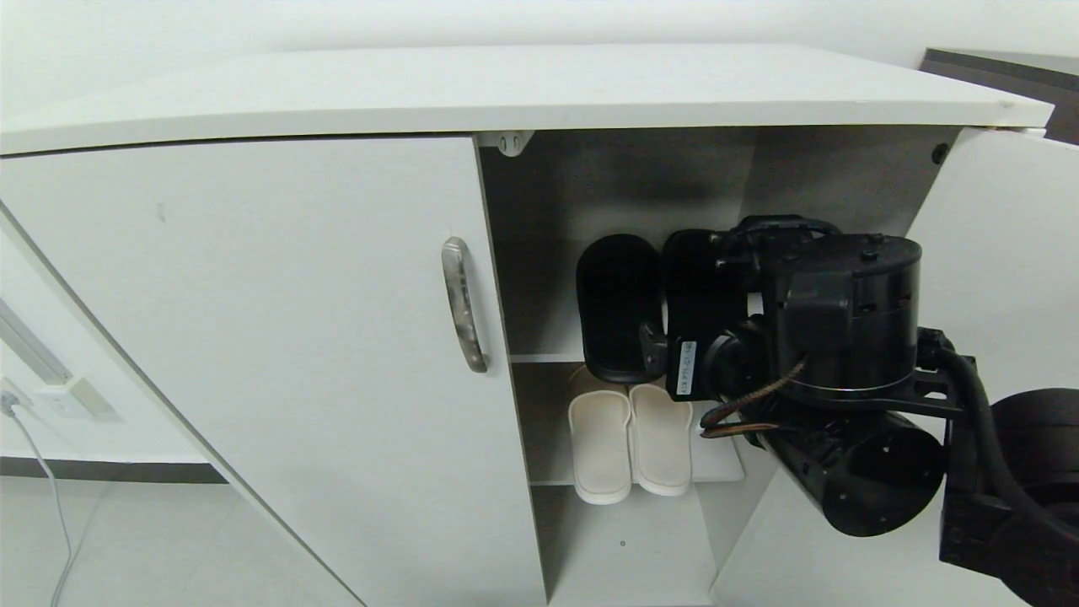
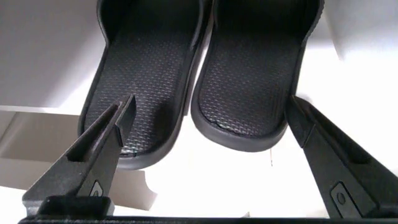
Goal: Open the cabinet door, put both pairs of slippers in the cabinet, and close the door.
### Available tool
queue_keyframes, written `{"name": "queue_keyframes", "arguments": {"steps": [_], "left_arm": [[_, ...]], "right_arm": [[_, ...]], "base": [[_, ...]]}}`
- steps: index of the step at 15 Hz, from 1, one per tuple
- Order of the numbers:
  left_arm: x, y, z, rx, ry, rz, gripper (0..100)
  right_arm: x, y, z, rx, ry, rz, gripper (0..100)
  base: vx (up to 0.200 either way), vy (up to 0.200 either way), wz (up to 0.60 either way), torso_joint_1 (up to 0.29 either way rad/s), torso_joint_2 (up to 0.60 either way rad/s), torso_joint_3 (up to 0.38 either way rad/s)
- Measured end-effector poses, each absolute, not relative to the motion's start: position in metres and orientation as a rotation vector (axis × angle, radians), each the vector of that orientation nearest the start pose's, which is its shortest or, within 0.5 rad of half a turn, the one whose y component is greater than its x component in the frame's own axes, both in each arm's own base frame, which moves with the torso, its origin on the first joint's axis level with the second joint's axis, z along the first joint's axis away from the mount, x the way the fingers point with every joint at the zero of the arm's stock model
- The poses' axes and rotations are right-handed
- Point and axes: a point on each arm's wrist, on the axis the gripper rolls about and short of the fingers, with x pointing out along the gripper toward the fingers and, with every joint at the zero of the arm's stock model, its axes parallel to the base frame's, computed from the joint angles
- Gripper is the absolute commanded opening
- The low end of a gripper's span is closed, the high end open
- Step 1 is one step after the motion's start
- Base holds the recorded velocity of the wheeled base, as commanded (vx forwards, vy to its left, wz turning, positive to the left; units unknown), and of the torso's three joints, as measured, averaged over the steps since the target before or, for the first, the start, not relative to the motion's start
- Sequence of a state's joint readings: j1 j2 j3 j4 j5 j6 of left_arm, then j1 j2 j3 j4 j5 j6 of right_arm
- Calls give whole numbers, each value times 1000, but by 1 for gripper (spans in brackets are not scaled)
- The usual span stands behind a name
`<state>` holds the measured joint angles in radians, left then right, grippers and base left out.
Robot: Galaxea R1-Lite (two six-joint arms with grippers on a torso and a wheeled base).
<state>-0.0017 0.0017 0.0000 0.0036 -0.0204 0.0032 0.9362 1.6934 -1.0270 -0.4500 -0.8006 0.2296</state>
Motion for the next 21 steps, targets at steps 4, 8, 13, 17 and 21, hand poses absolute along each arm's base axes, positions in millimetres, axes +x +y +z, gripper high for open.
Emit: {"name": "queue_keyframes", "arguments": {"steps": [4, 8, 13, 17, 21], "left_arm": [[-23, 0, 75, 4, 5, -23, 0], [-23, 0, 75, 4, 5, -23, 0], [-23, 0, 75, 3, 5, -23, 0], [-23, 0, 75, 3, 6, -23, 0], [-23, 0, 75, 4, 5, -22, 0]], "right_arm": [[199, 244, 229, 65, 152, 121, 100], [199, 245, 229, 67, 150, 122, 100], [201, 247, 223, 58, 159, 120, 100], [202, 249, 217, 52, 164, 121, 100], [203, 250, 209, 33, 181, 119, 0]], "base": [[-100, 0, 0, 2, 1, 1], [-200, 0, 0, 5, 1, 0], [-200, 0, 0, 1, 4, 0], [-200, 0, 0, 2, 4, 2], [-200, 0, 0, 1, 4, 1]]}}
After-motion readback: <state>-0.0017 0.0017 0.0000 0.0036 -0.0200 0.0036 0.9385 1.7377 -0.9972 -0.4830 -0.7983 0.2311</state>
